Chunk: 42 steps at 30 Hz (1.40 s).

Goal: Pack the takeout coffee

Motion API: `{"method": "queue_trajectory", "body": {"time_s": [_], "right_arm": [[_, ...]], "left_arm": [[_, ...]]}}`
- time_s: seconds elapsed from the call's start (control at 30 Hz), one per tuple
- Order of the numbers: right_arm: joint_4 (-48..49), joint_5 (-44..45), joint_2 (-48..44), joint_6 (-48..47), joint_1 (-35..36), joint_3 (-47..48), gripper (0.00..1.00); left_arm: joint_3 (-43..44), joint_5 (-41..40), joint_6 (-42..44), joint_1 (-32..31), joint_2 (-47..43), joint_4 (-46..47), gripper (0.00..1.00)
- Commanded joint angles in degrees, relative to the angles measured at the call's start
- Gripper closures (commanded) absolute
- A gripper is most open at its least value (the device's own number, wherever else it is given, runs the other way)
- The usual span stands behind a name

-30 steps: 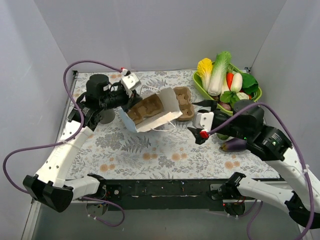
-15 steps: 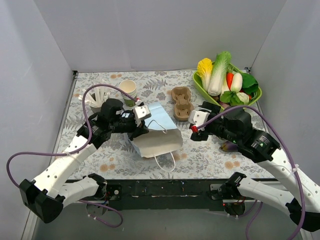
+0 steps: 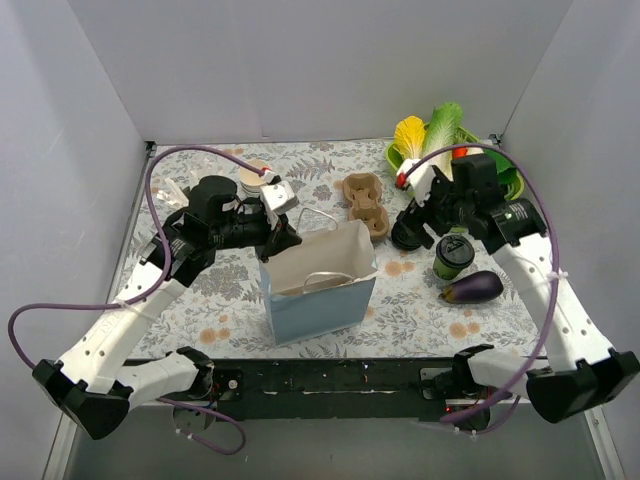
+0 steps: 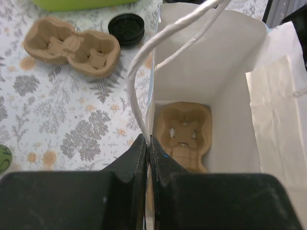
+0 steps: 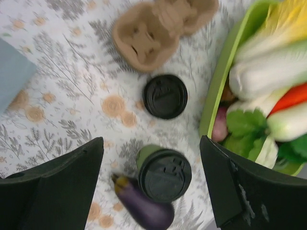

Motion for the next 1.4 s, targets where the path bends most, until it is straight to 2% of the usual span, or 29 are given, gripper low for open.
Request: {"method": "queue_trajectory", "body": {"time_s": [0.0, 0.03, 0.13, 0.23, 0.4, 0.5, 1.37], "right_arm": [[-9.0, -3.6, 3.7, 2.7, -11.7, 0.4, 0.09], [-9.1, -4.1, 4.5, 1.8, -15.9, -0.3, 0.09], [-8.1, -2.9, 5.9, 0.5, -20.9, -1.1, 0.09], [-9.1, -2.2, 7.7, 1.0, -22.7, -0.8, 0.09], [-8.9, -2.7, 9.2, 3.0, -22.9, -3.0, 0.07], [-9.0, -1.5, 10.9, 4.2, -22.9, -3.8, 0.02], [-6.4, 1.2, 16.2, 4.8, -24.3, -7.8, 0.03]], "left_arm": [[-4.3, -1.4, -2.3, 0.3, -1.7, 0.9, 1.0], [-6.2, -1.7, -2.8, 0.3, -2.1, 2.5, 1.0], [-8.5, -2.0, -3.6, 0.5, -3.0, 4.8, 1.0], [-9.5, -2.0, -3.7, 0.7, -2.8, 5.4, 1.0], [-11.5, -2.2, -3.6, 0.8, -3.2, 6.2, 1.0], [-11.5, -2.2, -4.0, 1.1, -3.2, 6.3, 1.0], [-12.0, -1.4, -4.2, 3.7, -3.0, 6.1, 1.0]]}}
